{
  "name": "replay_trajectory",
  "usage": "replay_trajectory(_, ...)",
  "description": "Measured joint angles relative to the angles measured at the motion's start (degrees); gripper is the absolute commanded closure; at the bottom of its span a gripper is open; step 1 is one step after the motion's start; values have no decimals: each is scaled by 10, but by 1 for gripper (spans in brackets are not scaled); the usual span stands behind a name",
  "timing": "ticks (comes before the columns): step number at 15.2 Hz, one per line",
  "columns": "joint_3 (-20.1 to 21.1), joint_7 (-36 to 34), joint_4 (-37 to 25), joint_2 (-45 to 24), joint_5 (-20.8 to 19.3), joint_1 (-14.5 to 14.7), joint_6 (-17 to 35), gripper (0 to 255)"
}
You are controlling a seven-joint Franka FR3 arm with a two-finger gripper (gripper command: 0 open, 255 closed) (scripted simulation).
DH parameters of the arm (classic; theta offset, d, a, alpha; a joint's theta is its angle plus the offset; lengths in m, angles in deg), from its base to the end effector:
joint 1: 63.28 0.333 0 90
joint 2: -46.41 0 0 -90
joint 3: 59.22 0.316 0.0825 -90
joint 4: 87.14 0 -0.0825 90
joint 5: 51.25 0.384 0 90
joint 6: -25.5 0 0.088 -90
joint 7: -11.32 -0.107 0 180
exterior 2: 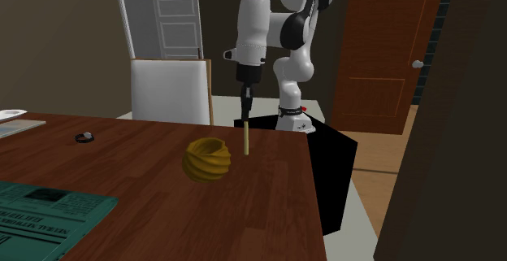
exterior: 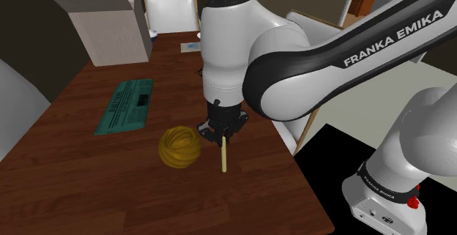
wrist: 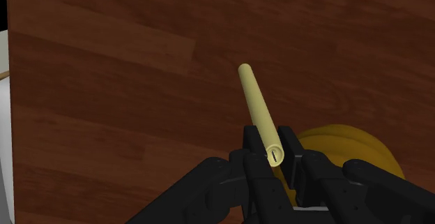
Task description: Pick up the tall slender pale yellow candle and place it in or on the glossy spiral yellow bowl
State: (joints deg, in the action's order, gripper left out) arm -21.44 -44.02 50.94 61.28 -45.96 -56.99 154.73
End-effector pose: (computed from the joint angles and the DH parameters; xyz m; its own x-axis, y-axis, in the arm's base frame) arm 0.3330 0.3290 0.3955 0.9600 -0.2610 0.1018 -0.2622 -0.9650 -0.0011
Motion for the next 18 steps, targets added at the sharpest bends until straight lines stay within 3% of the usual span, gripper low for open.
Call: replay_trajectory(18, -30, 27, -82, 54, 21, 8, -130, 255)
